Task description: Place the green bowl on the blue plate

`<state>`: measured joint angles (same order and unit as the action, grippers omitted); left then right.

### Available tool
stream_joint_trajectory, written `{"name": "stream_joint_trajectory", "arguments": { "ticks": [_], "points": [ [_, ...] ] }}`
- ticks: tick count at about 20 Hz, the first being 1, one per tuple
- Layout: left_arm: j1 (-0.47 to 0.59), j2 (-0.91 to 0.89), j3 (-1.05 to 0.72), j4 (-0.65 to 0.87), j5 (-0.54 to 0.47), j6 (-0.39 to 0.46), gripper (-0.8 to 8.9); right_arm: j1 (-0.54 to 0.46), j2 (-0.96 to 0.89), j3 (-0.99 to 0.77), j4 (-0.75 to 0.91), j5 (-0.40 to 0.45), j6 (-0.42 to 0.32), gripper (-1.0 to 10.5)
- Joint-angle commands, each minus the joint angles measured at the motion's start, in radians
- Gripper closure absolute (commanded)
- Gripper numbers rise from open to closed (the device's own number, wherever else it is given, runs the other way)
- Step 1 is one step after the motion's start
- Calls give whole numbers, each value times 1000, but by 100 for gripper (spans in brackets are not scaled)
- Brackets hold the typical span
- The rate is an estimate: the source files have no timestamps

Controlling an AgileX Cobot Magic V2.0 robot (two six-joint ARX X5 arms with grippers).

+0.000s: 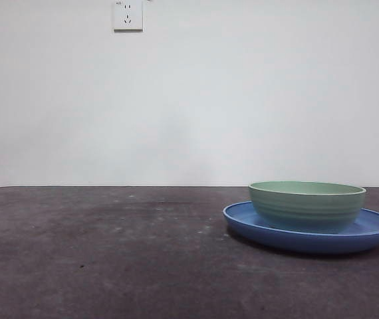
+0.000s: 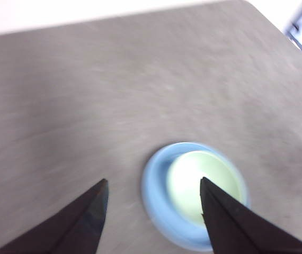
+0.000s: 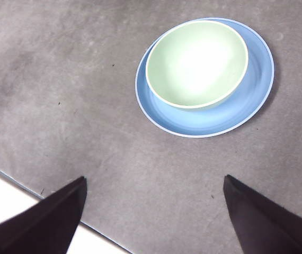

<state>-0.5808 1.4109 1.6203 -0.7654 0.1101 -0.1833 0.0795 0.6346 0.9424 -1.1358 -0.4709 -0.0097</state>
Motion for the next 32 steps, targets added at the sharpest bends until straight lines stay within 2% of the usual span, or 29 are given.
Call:
{"name": "stream_joint_trajectory", "arguments": {
  "ticks": [1, 7, 12, 15, 19, 22, 25, 30, 32],
  "points": [
    [28, -137, -126, -5, 9, 52, 532, 3, 4, 20, 5, 0, 9, 531],
    [59, -492, -505, -19, 263, 114, 533, 3, 4, 20, 5, 0, 10, 531],
    [58, -617, -645, -108, 405, 154, 533, 3, 4, 20, 5, 0, 10, 531],
    [58, -628, -646, -131, 408, 169, 533, 3, 4, 20, 5, 0, 11, 531],
    [58, -627, -646, -126, 408, 169, 533, 3, 4, 20, 6, 15, 49, 532],
    [58, -627, -646, -126, 408, 169, 533, 2, 18, 19, 23, 172, 121, 532],
    [58, -627, -646, -126, 408, 172, 533, -10, 88, 19, 79, 230, 142, 532],
    [58, -627, -646, -129, 408, 175, 533, -72, 339, 19, 225, 216, 135, 532],
    [58, -627, -646, -129, 408, 176, 533, -100, 455, 19, 283, 158, 126, 533]
  ]
}}
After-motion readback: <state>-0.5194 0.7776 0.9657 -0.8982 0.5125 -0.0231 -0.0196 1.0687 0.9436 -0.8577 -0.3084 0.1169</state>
